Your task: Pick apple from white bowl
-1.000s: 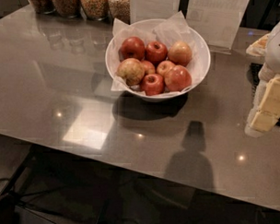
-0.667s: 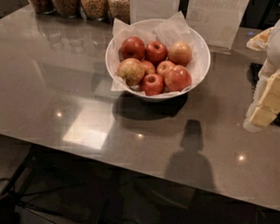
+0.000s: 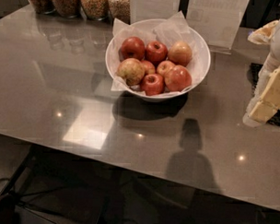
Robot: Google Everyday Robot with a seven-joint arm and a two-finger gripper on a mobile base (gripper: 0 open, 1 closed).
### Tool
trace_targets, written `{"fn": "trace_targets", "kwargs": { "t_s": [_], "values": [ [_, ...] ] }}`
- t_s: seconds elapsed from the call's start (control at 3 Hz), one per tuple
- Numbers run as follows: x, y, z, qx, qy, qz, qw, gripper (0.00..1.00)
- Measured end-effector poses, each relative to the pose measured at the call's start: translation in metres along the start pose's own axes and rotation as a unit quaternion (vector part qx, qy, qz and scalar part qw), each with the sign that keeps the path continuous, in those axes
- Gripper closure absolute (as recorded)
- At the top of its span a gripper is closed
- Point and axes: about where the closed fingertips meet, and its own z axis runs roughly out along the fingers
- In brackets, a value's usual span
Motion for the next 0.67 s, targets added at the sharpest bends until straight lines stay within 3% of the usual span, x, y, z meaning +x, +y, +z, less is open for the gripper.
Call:
{"fn": "trace_targets", "kwargs": {
  "t_s": [0.33, 0.67],
  "values": [
    [-0.006, -0.008, 0.0, 0.006, -0.017, -0.004, 0.9998, 0.0],
    [-0.053, -0.039, 0.011, -0.004, -0.078, -0.052, 0.9956, 0.0]
  ]
}}
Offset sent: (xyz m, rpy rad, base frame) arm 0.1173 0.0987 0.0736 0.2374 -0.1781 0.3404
